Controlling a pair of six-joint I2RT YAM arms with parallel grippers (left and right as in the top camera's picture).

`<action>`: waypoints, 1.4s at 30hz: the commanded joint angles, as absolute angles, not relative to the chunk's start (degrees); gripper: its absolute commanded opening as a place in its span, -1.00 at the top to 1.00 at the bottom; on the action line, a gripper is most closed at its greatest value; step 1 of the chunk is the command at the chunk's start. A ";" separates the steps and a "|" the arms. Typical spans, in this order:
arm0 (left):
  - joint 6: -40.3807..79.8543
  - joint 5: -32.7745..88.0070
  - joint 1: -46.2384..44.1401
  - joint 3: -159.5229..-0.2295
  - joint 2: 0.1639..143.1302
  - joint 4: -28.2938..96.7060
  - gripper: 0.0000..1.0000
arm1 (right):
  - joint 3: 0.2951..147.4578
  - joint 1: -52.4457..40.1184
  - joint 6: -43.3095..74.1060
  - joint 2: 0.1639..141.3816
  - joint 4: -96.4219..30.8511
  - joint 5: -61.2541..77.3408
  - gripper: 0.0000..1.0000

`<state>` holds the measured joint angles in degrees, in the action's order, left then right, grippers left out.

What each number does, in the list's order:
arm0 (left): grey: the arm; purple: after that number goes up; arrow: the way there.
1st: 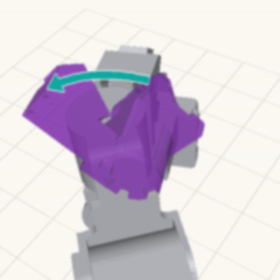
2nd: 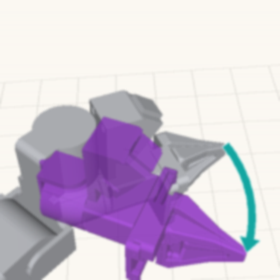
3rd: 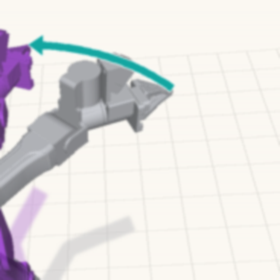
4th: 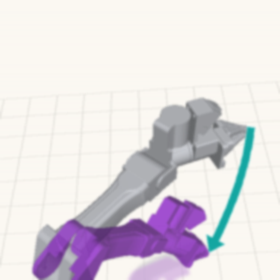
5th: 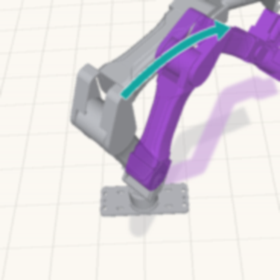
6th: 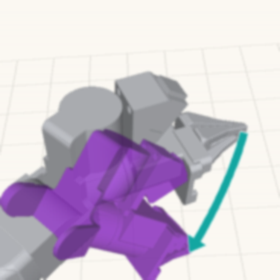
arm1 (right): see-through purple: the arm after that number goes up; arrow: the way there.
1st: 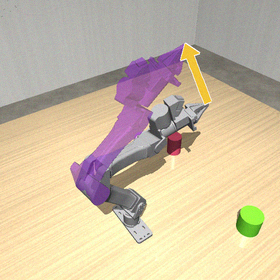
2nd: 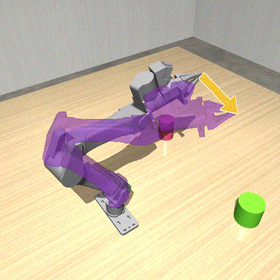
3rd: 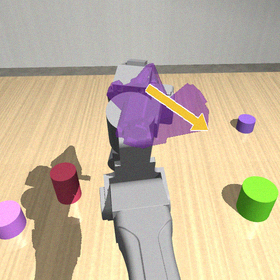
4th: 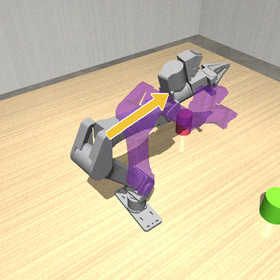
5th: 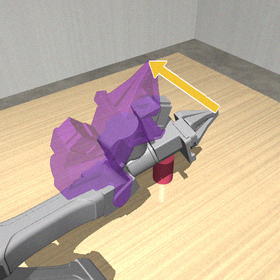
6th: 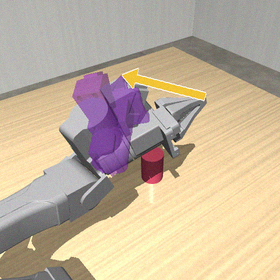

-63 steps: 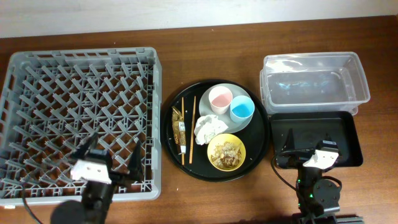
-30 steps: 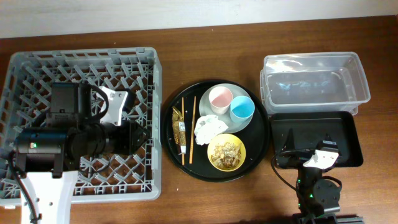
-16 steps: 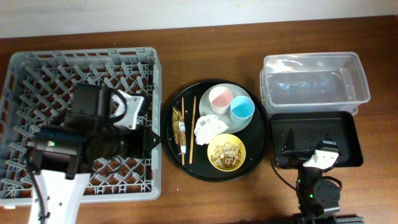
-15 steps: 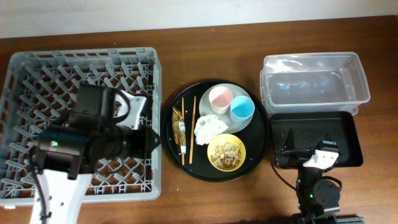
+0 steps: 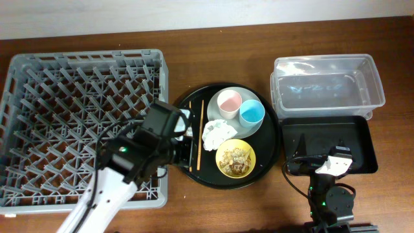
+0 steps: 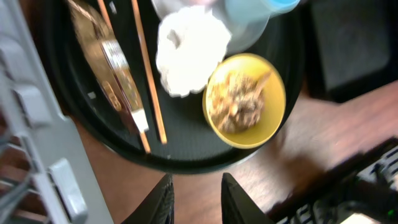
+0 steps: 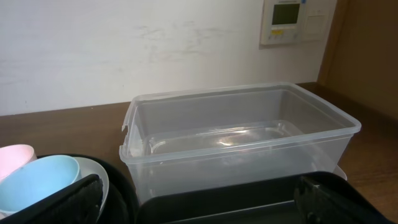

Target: Sort waste into correct bins and load items into the dishwasher rack

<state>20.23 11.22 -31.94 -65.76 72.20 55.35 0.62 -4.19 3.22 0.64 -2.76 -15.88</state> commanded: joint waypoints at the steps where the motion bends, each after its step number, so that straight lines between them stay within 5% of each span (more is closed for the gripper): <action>1: 21.26 10.22 -34.70 -63.51 75.11 55.13 0.46 | 0.32 -4.49 3.92 0.32 -3.07 -17.02 -0.97; 20: 23.18 4.91 -35.86 -63.11 83.37 40.82 0.04 | 0.32 -4.49 3.92 0.32 -3.07 -17.02 -0.97; 22: 23.16 4.86 -35.83 -63.11 83.37 39.70 -0.30 | 0.32 -4.49 3.92 0.32 -3.07 -17.02 -0.97; 23: 23.16 4.86 -35.83 -63.11 83.35 39.40 -0.85 | 0.32 -4.49 3.92 0.32 -3.07 -17.02 -0.97; 24: 23.16 4.89 -35.83 -63.11 83.37 39.42 -0.99 | 0.32 -4.49 3.92 0.32 -3.07 -17.02 -0.97; 42: 23.14 4.89 -35.86 -63.11 83.37 39.48 -0.99 | 0.32 -4.49 3.92 0.32 -3.07 -17.02 -0.97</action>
<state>22.61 5.52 -35.62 -63.42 83.05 39.62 0.62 -4.19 3.27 0.64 -2.76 -15.88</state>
